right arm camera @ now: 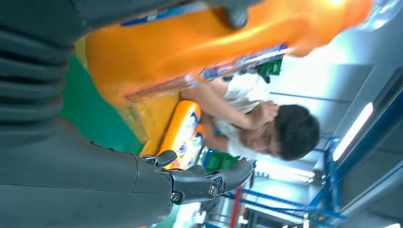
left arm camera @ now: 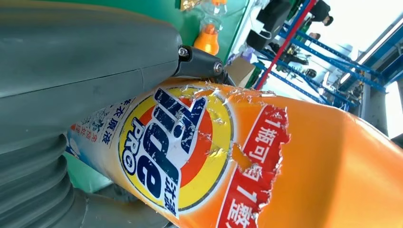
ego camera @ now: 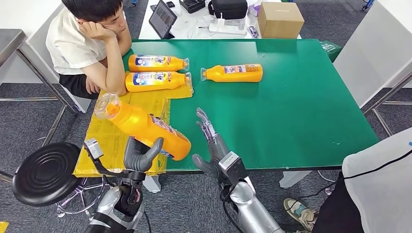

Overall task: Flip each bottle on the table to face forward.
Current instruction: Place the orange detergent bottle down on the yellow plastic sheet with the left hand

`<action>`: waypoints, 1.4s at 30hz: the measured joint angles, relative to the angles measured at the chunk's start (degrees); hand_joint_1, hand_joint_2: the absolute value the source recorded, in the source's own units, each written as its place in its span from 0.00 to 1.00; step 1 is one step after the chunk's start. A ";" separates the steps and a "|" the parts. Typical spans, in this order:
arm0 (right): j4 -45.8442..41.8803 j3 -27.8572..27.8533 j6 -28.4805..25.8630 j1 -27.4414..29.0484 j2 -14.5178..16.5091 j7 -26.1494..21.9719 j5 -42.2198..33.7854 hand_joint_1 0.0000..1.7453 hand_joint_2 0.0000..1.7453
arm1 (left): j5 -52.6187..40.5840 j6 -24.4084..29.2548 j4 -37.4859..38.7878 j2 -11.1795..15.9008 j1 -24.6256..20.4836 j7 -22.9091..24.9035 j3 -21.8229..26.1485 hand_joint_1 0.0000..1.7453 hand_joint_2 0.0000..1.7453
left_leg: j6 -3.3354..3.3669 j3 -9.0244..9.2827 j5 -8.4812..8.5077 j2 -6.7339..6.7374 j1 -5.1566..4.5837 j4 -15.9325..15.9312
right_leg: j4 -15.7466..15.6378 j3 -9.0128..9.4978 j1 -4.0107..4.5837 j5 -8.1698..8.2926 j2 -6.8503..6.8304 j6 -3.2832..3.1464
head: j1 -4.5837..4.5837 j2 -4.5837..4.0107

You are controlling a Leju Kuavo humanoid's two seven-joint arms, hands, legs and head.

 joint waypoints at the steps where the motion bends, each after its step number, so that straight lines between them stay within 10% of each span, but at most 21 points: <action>1: -0.75 0.01 -0.01 0.26 -0.04 -0.01 -0.02 0.00 0.00 | 0.00 0.04 0.00 0.00 0.00 0.00 0.04 1.00 1.00 | 0.00 0.00 0.00 0.00 0.00 0.00 | 0.00 0.00 0.00 0.00 0.00 0.00 | -0.01 0.00; 10: -11.67 -2.93 -16.62 5.41 -0.85 -0.07 -1.71 0.00 0.00 | -7.63 10.91 -2.18 0.30 1.05 -2.86 1.41 1.00 1.00 | 0.00 -0.05 0.00 -0.04 0.00 0.00 | 0.00 -0.02 0.00 -0.01 -0.02 0.00 | 0.00 0.00; 19: -15.41 -11.41 -18.31 8.52 1.15 -0.07 -3.39 0.00 0.00 | -56.02 43.29 5.64 1.90 -6.03 -3.30 1.78 1.00 1.00 | 0.01 -0.03 0.09 -0.07 0.00 0.00 | 0.00 0.01 0.00 0.01 -0.05 0.00 | -0.01 0.00; 30: -13.98 -11.42 -16.26 7.20 3.32 -0.07 -3.35 0.00 0.00 | -68.74 41.86 28.40 1.90 -16.71 1.75 1.29 0.90 1.00 | -0.03 -0.10 0.15 -0.07 0.00 0.00 | 0.03 -0.04 -0.01 0.06 -0.04 0.05 | 0.00 0.00; 33: -13.38 -11.38 -15.23 7.02 3.60 -0.07 -3.38 0.00 0.00 | -70.93 37.23 33.59 1.89 -19.22 4.24 0.90 0.73 1.00 | -0.03 -0.12 0.15 -0.07 0.00 0.00 | 0.02 -0.05 -0.01 0.06 -0.04 0.05 | 0.00 0.00; 39: -11.38 -11.27 -13.48 6.34 4.17 -0.07 -3.50 0.00 0.00 | -74.49 28.52 43.10 1.82 -25.64 9.13 -0.75 0.83 1.00 | -0.03 0.06 0.15 -0.06 0.00 0.00 | 0.03 0.14 -0.01 0.06 -0.04 0.05 | -0.01 0.00; 42: -10.41 -11.07 -13.21 6.06 4.36 -0.07 -3.46 0.00 0.00 | -76.45 27.63 46.60 1.66 -28.11 12.18 -1.83 0.65 1.00 | -0.03 0.19 0.15 -0.04 0.00 -0.01 | 0.03 0.23 0.00 0.07 -0.03 0.05 | -0.01 0.00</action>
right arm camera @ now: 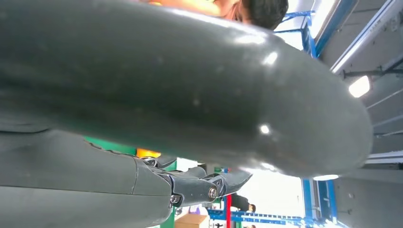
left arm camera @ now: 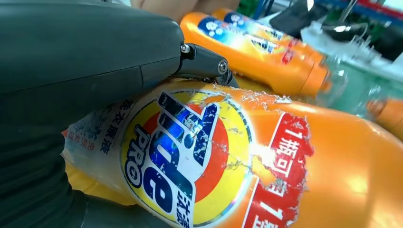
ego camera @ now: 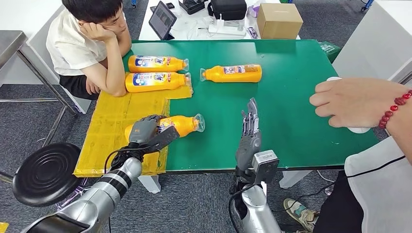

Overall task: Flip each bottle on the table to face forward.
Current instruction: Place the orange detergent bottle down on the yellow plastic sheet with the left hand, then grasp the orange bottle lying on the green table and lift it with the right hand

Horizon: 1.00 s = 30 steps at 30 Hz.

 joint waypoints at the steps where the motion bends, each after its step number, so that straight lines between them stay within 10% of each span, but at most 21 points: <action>1: 0.25 0.03 0.04 -0.09 0.02 0.00 0.01 0.00 0.00 | -0.33 -0.31 0.89 -0.07 -0.63 0.59 -0.26 0.47 1.00 | 0.00 0.03 0.00 0.01 0.00 0.00 | 0.00 0.02 0.00 0.00 0.00 0.00 | 0.00 0.00; 3: 0.81 0.05 0.08 -0.41 0.09 0.00 0.05 0.00 0.00 | -0.80 -1.17 2.55 -0.22 -1.87 1.84 -0.68 0.13 1.00 | 0.00 0.10 0.00 0.02 0.01 0.00 | 0.01 0.07 0.01 0.00 0.01 0.00 | 0.01 0.00; 5: 1.50 0.08 0.10 -0.87 0.29 0.00 0.10 0.00 0.00 | -1.28 -1.98 3.85 -0.40 -2.85 3.15 -1.07 0.00 1.00 | 0.00 0.15 0.00 0.04 0.01 0.00 | 0.02 0.10 0.02 0.00 0.02 0.00 | 0.01 0.00; 30: 4.21 -0.35 -0.10 -1.08 0.54 0.00 1.22 0.00 0.00 | -15.80 0.50 5.52 -1.18 -3.48 10.68 -7.64 0.00 1.00 | -0.01 0.09 0.01 -0.01 0.03 0.00 | 0.03 0.05 0.03 0.00 0.00 0.00 | 0.01 0.00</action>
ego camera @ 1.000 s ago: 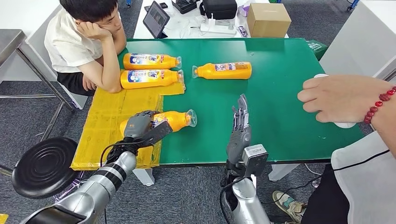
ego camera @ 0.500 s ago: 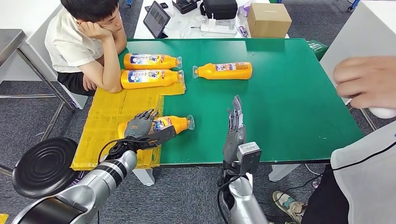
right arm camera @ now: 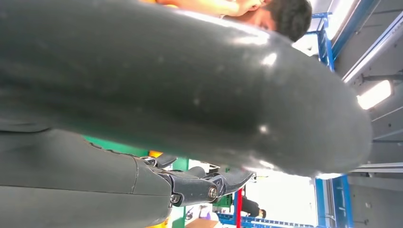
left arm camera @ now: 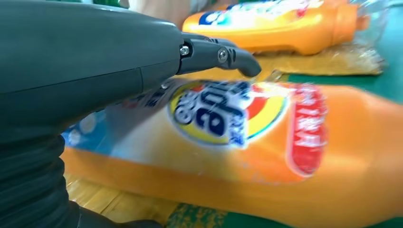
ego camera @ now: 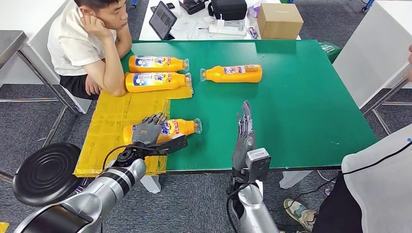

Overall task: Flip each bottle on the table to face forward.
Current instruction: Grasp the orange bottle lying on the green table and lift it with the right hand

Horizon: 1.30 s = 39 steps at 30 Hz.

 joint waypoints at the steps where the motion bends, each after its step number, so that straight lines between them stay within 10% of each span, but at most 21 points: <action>1: 0.00 -0.05 -0.05 0.09 -0.06 0.00 0.07 0.00 0.00 | -0.15 0.71 -0.74 -0.13 0.32 -0.71 -0.12 0.00 1.00 | 0.00 -0.01 0.00 -0.01 0.00 0.00 | 0.00 0.00 0.00 0.00 0.00 0.00 | 0.01 0.00; 12: -0.80 -0.61 -1.48 1.91 -1.05 0.00 -0.65 0.00 0.00 | 26.68 0.89 -22.96 0.40 12.66 -21.40 6.45 0.00 1.00 | 0.00 -0.18 -0.02 0.02 -0.02 0.00 | -0.03 -0.16 -0.02 -0.01 0.01 0.01 | -0.01 0.00; 18: -1.06 -2.74 16.11 3.50 -1.31 0.75 -9.45 0.00 0.00 | 45.50 -3.56 -38.51 1.05 21.64 -26.62 9.61 0.00 1.00 | 0.00 -0.22 -0.02 0.02 -0.01 0.00 | -0.03 -0.20 -0.01 -0.01 0.01 0.00 | 0.00 0.00; 25: -3.80 -5.16 16.95 6.24 -0.87 7.51 -16.51 0.00 0.00 | 66.26 -4.80 -50.22 0.39 30.36 -26.14 11.83 0.00 1.00 | 0.01 -0.31 -0.04 -0.03 -0.03 0.00 | -0.05 -0.27 -0.03 -0.02 -0.02 0.01 | 0.00 0.00; 29: -6.25 -5.82 10.14 7.78 -0.60 13.36 -17.14 0.00 1.00 | 71.35 -5.50 -53.25 0.14 33.67 -25.61 11.93 0.00 1.00 | 0.01 -0.30 -0.04 0.01 -0.03 0.00 | -0.05 -0.28 -0.03 -0.02 -0.01 0.01 | 0.00 0.00; 39: -9.09 -3.42 -18.51 10.15 -3.95 11.07 18.37 0.00 1.00 | 65.07 -2.38 -59.53 -0.03 40.71 -27.72 10.11 0.00 1.00 | 0.01 -0.34 -0.07 0.00 -0.03 0.00 | -0.06 -0.32 -0.03 -0.03 -0.01 0.01 | 0.00 0.00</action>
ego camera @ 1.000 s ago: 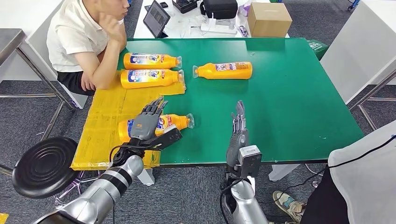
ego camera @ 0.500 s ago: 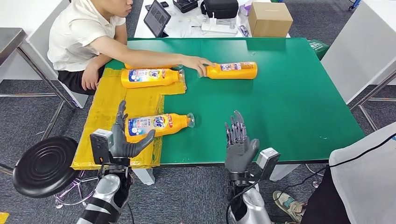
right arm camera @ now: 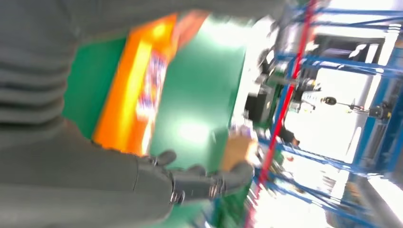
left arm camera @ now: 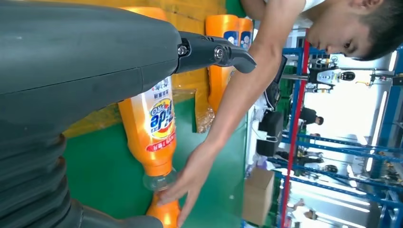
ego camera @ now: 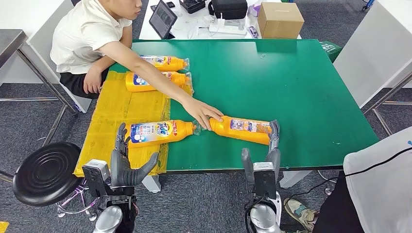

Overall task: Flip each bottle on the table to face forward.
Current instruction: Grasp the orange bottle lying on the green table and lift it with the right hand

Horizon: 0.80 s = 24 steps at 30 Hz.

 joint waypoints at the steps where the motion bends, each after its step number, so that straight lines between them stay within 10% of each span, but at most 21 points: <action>1: 0.18 -0.01 -1.38 -0.10 -0.89 1.08 4.64 0.00 1.00 | -1.27 0.81 -0.13 0.00 0.30 -0.09 -0.25 0.00 1.00 | 0.00 -0.01 0.00 0.00 -0.01 0.00 | 0.00 0.00 -0.01 0.00 0.00 0.00 | 0.00 0.00; 13: 19.37 0.34 -5.26 -11.85 -8.82 13.51 40.37 0.00 1.00 | -7.81 5.07 4.50 -2.54 -2.21 0.04 -2.28 0.00 1.00 | 0.11 0.00 0.12 0.01 -0.09 0.01 | 0.00 0.02 -0.08 0.13 0.00 0.14 | -0.01 0.00; 24: 36.50 3.21 -5.25 -22.92 -9.78 20.28 45.68 0.00 1.00 | -5.67 4.31 9.21 -4.25 -4.82 0.51 -5.11 0.00 1.00 | 0.12 -0.04 0.13 -0.01 -0.09 0.02 | 0.01 -0.01 -0.08 0.13 0.00 0.15 | -0.02 0.00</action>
